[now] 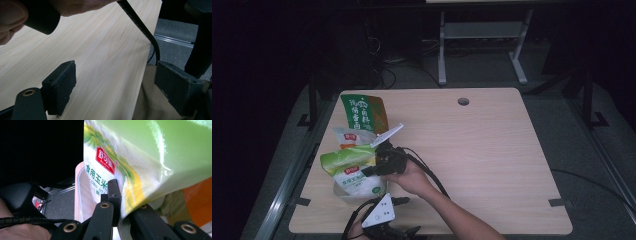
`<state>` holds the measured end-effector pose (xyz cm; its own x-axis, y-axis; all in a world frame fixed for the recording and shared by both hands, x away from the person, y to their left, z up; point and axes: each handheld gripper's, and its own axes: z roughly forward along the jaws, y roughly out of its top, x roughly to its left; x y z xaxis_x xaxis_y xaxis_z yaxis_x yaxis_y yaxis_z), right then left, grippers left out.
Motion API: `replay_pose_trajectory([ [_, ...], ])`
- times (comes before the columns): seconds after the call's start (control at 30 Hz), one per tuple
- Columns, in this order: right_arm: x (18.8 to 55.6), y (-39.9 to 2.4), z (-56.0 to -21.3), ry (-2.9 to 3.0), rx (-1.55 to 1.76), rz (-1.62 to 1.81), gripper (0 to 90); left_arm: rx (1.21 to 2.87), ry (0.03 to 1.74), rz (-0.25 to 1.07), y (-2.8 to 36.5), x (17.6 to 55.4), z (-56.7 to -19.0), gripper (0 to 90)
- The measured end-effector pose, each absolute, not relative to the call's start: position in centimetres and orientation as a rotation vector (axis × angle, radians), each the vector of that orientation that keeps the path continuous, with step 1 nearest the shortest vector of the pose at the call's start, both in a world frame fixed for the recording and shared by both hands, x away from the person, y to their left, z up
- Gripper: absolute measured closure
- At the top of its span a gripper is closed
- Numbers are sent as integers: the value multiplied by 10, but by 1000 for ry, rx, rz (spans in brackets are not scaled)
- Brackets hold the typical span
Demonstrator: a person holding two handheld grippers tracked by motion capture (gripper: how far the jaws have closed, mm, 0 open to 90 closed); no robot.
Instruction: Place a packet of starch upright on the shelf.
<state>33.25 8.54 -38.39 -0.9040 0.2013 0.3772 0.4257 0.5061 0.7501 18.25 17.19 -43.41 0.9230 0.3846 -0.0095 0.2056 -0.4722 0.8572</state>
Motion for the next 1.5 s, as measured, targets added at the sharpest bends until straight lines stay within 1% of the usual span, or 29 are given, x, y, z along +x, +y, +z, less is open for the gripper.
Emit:
replay_pose_trajectory([
  [0.37, 332, 84, -384, -2506, -514, -1364, 884, 2074, 422, 229, 172, 183, -434, 174],
  [0.57, 332, 83, -382, -2502, -506, -1371, 834, 2079, 424, 229, 172, 184, -434, 174],
  [0.6, 331, 81, -380, -2508, -503, -1370, 801, 2081, 424, 228, 172, 184, -434, 174],
  [0.8, 331, 77, -377, -2515, -497, -1382, 725, 2074, 434, 223, 172, 184, -435, 174],
  [1.07, 331, 69, -373, -2524, -484, -1391, 663, 2072, 439, 225, 173, 184, -434, 174],
  [1.5, 334, 46, -368, -2517, -507, -1428, 593, 2072, 436, 230, 174, 186, -434, 174],
])
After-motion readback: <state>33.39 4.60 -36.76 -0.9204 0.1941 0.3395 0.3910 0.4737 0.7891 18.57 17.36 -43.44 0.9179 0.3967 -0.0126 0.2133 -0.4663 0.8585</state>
